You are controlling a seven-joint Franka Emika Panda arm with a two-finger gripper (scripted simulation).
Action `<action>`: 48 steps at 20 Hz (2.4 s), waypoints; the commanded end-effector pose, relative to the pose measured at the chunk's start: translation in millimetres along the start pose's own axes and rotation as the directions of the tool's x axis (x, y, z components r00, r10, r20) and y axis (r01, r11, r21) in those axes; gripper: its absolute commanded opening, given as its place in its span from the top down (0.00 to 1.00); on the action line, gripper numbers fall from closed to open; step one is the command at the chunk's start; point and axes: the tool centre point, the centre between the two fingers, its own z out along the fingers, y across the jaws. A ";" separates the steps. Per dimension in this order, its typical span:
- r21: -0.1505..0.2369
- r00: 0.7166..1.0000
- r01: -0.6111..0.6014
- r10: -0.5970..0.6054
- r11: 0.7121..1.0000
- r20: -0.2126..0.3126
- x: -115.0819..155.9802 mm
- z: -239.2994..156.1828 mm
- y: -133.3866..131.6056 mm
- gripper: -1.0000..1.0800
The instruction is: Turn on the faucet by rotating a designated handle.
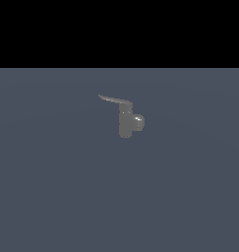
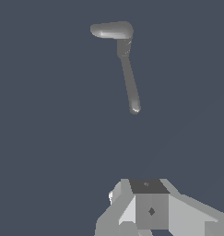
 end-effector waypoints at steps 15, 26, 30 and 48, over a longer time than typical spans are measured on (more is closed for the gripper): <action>0.078 0.931 -0.365 0.362 0.928 0.055 115.8 32.4 -21.1 1.00; 0.069 0.773 -0.634 0.628 0.770 0.090 202.7 84.8 -35.4 1.00; 0.055 0.695 -0.718 0.713 0.693 0.092 232.1 109.0 -40.2 1.00; 0.011 0.283 -0.959 0.959 0.283 0.004 340.6 241.4 -59.4 1.00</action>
